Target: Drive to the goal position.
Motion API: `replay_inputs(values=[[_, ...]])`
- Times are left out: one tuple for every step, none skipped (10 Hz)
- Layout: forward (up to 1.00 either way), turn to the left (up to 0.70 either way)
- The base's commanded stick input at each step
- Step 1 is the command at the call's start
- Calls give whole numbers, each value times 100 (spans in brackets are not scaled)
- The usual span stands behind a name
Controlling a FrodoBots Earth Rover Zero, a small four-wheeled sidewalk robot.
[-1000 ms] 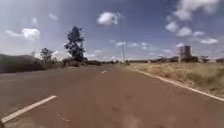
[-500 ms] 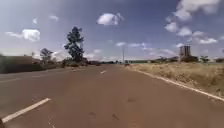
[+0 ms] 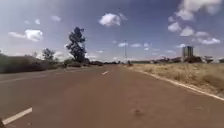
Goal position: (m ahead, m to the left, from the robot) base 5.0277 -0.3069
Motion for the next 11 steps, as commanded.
replay_inputs(values=[[100,2],[100,2],[100,2],[100,2],[100,2],[100,2],[100,-3],[100,-7],[100,-11],[100,-16],[100,-20]])
